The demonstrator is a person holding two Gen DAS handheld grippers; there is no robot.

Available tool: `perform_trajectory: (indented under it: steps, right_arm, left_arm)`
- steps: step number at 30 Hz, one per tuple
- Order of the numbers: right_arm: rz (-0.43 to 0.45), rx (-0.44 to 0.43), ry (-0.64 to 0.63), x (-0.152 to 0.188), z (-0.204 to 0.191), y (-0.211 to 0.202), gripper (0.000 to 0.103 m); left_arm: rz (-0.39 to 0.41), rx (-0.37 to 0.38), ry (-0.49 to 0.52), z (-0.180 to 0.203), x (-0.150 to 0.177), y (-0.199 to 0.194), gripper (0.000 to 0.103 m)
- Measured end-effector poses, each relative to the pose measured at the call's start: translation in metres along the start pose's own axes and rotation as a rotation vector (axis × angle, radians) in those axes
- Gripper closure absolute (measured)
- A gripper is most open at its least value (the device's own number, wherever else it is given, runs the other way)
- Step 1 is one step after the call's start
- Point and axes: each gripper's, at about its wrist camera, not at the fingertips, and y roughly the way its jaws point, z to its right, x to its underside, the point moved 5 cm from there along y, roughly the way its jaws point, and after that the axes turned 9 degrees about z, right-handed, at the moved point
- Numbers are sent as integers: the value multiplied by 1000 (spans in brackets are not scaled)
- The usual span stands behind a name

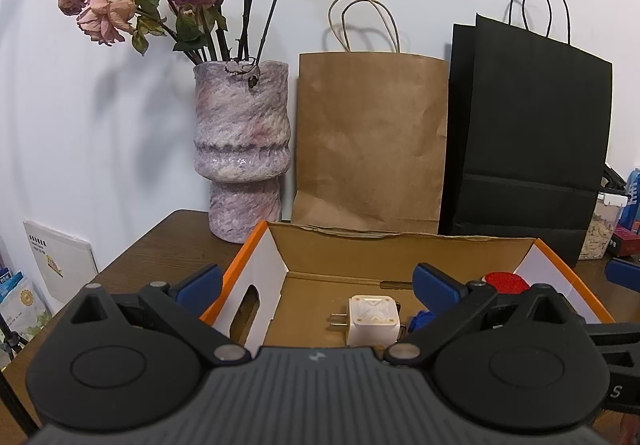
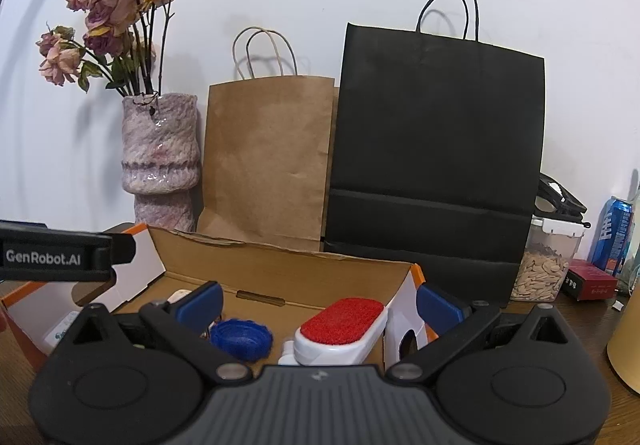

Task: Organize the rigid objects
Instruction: 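Open both tools to drop the container and blue cap into the box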

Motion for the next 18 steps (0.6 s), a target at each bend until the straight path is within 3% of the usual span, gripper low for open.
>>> perform_trajectory:
  steps: [18]
  right_arm:
    - [18,22,9,0,4,-26,0]
  left_arm:
    - [17,3,4,2,2,-23,0]
